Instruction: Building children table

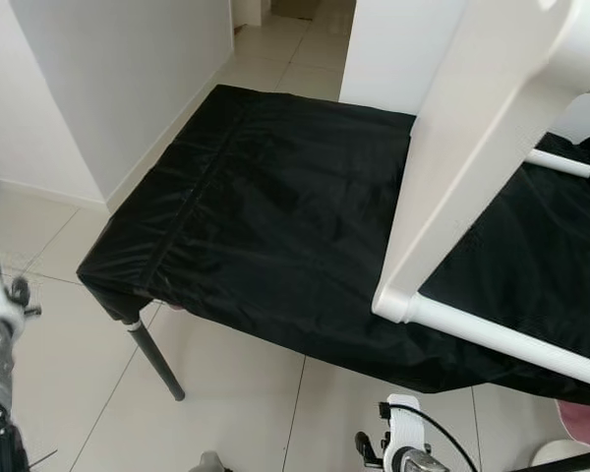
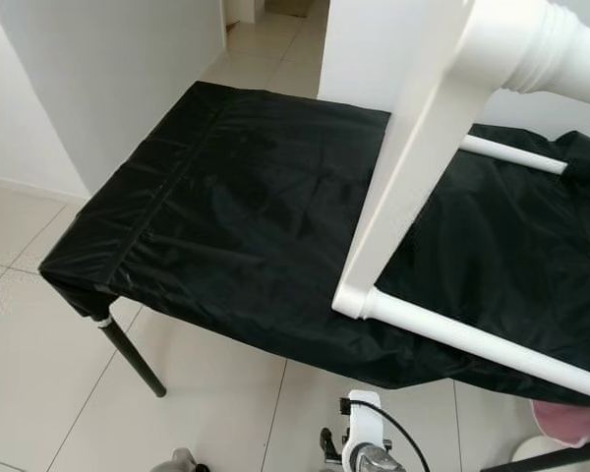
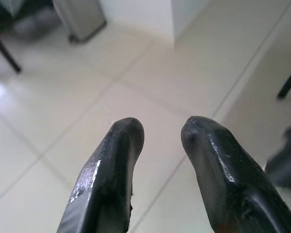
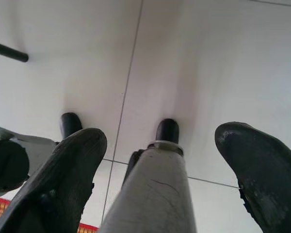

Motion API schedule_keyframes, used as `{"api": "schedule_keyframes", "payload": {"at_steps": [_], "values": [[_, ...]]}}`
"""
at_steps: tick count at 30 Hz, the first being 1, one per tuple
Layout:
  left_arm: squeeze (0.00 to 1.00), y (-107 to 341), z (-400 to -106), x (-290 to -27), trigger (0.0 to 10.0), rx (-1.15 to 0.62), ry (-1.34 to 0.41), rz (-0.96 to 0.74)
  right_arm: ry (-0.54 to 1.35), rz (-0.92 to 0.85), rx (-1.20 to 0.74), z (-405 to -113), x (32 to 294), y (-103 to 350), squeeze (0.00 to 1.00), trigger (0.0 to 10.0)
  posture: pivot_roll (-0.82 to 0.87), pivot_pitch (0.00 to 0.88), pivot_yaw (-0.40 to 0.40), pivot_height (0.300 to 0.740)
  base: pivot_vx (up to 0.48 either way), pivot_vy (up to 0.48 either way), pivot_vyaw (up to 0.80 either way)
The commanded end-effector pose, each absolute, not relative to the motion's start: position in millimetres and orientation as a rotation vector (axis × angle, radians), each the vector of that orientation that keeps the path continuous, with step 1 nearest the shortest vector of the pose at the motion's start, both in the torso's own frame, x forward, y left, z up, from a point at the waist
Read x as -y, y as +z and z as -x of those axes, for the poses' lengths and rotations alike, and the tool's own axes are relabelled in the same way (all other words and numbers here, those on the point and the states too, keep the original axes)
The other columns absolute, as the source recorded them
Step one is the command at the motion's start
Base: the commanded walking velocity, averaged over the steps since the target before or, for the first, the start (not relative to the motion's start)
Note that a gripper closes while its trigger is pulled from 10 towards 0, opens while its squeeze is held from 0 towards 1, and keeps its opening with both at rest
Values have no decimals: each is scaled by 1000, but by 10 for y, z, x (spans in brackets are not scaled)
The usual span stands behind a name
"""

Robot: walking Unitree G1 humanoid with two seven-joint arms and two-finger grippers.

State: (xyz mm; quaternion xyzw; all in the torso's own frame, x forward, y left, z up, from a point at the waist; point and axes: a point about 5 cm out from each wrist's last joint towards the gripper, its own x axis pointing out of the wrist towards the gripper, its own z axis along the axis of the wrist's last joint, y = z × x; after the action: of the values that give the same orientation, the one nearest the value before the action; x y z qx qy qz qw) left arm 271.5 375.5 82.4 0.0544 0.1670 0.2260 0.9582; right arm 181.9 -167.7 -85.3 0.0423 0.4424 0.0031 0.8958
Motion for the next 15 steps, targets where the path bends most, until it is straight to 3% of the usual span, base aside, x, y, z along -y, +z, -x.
{"api": "schedule_keyframes", "payload": {"at_steps": [1, 10, 15], "values": [[0, 591, -2528, -3786, 10000, -422, 647, -106, -2, -89, -936, -1774, 1684, -876, 0, 10000, 29, 0, -6, 740, 0, 0, 0], [0, 98, -2255, -3556, 10000, -630, 607, -97, 2, -86, -941, -1768, 1679, -880, 0, 10000, 23, 0, -10, 740, 0, 0, 0], [0, -301, -1975, -3283, 10000, -814, 606, 11, 16, -61, -950, -1763, 1696, -883, 0, 10000, 31, 0, -19, 740, 0, 0, 0]]}}
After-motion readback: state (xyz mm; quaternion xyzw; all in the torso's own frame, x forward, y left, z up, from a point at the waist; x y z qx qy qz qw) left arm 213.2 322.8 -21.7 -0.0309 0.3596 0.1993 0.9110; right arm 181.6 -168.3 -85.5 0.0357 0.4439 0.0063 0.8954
